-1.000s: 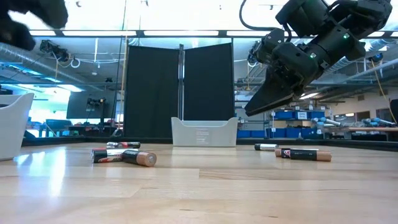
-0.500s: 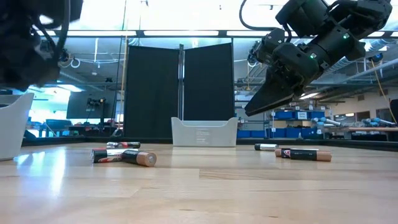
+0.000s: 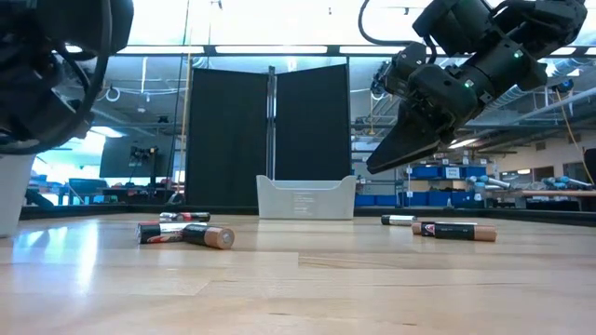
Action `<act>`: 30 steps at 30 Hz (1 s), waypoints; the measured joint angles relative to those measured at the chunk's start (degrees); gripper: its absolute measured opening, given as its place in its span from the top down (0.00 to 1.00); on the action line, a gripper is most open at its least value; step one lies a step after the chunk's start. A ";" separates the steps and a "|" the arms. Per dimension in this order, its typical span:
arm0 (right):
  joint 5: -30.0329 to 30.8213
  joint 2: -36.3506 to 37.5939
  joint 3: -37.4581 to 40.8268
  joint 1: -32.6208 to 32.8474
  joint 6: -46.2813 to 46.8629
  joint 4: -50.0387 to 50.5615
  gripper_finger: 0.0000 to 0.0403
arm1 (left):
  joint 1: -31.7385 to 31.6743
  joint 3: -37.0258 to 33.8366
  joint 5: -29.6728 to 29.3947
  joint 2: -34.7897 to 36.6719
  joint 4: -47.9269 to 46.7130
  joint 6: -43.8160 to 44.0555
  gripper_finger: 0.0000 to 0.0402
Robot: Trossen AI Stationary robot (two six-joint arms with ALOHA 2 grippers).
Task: Sort batteries
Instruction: Put the red battery into the bottom left gray bin, then put the copper battery into the top gray bin
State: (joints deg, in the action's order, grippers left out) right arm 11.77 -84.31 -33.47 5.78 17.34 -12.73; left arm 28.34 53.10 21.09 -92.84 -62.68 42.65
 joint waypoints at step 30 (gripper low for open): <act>-0.02 3.79 0.02 0.57 -1.02 3.13 0.75 | -0.85 4.84 -24.03 16.25 7.36 3.62 0.98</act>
State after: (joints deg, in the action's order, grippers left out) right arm 11.75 -80.52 -33.45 6.35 16.32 -9.60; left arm 27.49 57.94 -2.93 -76.58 -55.33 46.28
